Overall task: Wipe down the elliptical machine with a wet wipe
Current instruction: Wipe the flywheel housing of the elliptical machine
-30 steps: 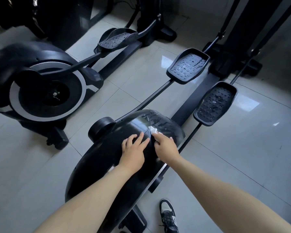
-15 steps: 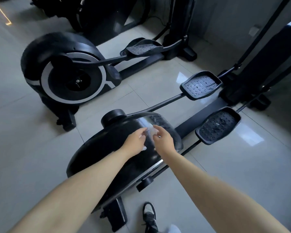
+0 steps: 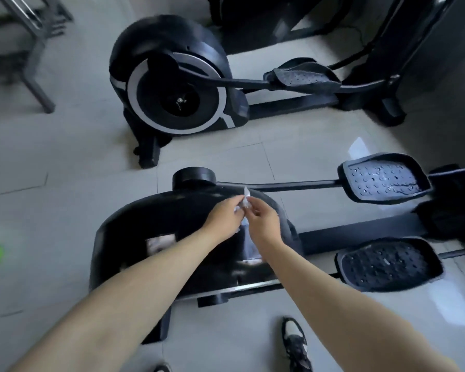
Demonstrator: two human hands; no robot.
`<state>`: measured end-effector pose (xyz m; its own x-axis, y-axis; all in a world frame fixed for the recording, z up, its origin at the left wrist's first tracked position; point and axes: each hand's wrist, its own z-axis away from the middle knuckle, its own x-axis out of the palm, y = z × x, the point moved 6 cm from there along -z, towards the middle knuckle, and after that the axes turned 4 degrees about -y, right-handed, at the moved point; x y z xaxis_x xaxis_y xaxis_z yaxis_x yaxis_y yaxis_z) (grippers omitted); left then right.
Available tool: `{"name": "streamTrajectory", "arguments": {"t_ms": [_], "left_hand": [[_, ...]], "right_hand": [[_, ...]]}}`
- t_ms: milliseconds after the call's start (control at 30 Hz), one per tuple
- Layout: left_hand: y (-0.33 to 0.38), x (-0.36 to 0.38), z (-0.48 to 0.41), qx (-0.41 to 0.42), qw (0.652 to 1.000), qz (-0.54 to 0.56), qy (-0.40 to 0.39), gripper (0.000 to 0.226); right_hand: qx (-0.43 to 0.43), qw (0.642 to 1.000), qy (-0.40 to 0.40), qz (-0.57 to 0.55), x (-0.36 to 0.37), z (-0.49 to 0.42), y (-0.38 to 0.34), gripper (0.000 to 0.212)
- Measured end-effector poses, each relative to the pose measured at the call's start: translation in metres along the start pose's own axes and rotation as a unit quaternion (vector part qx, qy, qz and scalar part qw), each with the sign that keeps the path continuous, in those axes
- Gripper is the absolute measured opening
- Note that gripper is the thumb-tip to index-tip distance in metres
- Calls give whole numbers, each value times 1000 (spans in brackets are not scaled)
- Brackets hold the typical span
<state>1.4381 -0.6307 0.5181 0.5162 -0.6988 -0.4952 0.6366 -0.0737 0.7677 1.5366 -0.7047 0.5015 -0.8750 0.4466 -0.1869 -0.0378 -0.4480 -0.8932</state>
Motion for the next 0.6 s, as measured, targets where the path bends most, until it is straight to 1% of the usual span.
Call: {"name": "streamTrajectory", "arguments": {"t_ms": [67, 133, 233, 300, 367, 433, 467, 533, 600], "left_hand": [[-2, 8, -12, 15, 996, -77, 31, 47], [-3, 13, -22, 17, 988, -139, 61, 54], [-7, 23, -27, -16, 958, -275, 78, 56], [-12, 28, -28, -27, 935, -340, 92, 54], [-16, 31, -30, -21, 921, -374, 111, 52], [-19, 32, -32, -9, 908, -399, 125, 50], [-19, 33, -32, -3, 903, -411, 128, 49], [-22, 35, -32, 12, 889, -439, 127, 48], [-28, 37, -30, 28, 873, -472, 122, 53]], "right_hand": [[-24, 999, -10, 40, -6, -20, 2, 20], [-49, 994, -3, 93, -13, -38, 6, 24], [-51, 990, 3, 133, -21, -53, 18, 35], [-56, 987, -25, 148, -20, -57, 29, 36], [-90, 980, -76, 161, -11, -58, 39, 34], [-116, 977, -118, 136, -3, -58, 45, 32], [-124, 975, -125, 134, -2, -59, 48, 34], [-140, 967, -129, 172, -4, -66, 51, 42], [-99, 970, -108, 194, -15, -80, 65, 44]]}}
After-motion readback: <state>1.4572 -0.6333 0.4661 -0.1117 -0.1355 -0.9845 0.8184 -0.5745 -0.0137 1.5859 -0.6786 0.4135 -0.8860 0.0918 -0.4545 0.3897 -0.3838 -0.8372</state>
